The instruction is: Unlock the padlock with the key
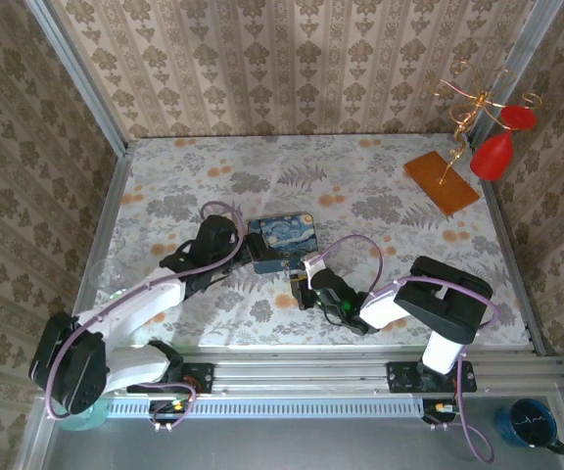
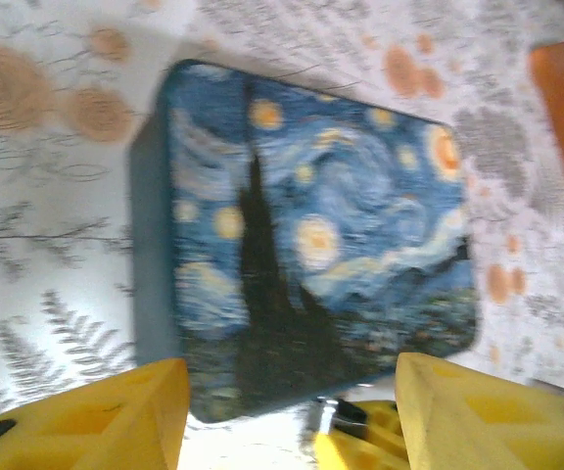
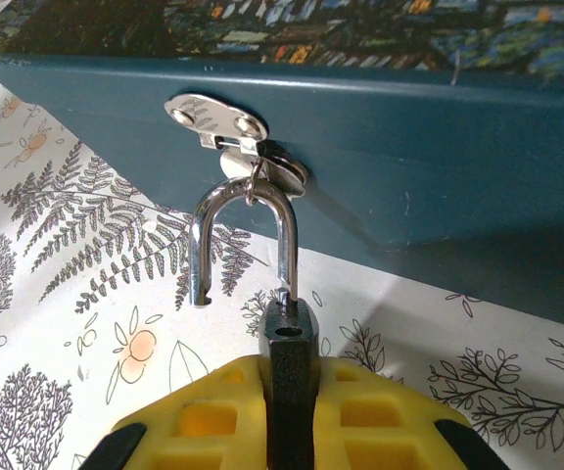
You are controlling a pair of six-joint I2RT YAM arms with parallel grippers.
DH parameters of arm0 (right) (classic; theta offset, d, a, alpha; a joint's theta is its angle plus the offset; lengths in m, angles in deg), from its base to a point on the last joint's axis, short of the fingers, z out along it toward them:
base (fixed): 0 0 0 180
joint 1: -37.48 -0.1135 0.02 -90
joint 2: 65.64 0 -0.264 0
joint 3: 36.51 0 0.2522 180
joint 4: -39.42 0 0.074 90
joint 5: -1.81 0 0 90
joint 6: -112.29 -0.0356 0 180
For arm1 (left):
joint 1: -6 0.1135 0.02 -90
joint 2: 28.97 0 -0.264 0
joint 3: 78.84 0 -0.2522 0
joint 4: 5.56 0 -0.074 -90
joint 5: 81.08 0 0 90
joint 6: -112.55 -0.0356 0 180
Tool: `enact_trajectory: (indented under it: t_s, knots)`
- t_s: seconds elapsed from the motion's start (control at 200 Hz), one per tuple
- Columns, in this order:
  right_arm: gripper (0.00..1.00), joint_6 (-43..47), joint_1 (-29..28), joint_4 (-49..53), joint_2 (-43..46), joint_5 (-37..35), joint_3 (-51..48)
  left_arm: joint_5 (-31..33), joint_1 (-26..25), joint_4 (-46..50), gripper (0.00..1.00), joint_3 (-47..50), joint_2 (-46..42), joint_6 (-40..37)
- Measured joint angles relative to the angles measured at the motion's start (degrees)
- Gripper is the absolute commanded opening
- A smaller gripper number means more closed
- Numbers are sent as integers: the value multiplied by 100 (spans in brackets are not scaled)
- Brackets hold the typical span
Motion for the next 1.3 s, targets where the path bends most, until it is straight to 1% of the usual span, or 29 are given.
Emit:
enact_trajectory:
  t_s: [0.085,0.235,0.375,0.51,0.605,0.74,0.95,1.06,1.3]
  knots:
    - [13,-105,20,11,2,72,13,-146,162,151,64,-68,245,-304]
    - [15,-291,61,92,15,203,48,-647,393,160,65,-374,752,-866]
    - [17,-450,107,138,22,295,76,-793,455,247,66,-748,1130,-1266]
    - [27,-612,205,144,26,442,74,-828,507,343,64,-953,1528,-1425]
    - [33,-737,330,205,90,566,72,-835,520,411,61,-975,1797,-1408]
    - [38,-844,540,446,286,780,72,-778,527,372,61,-997,1816,-1355]
    - [40,-881,715,450,564,1027,-98,-654,505,72,61,-697,1641,-1082]
    - [40,-920,850,380,568,1307,-142,-586,496,-166,61,-466,1504,-920]
    - [40,-1150,1108,83,177,1965,-79,-372,358,-479,60,-208,1351,-662]
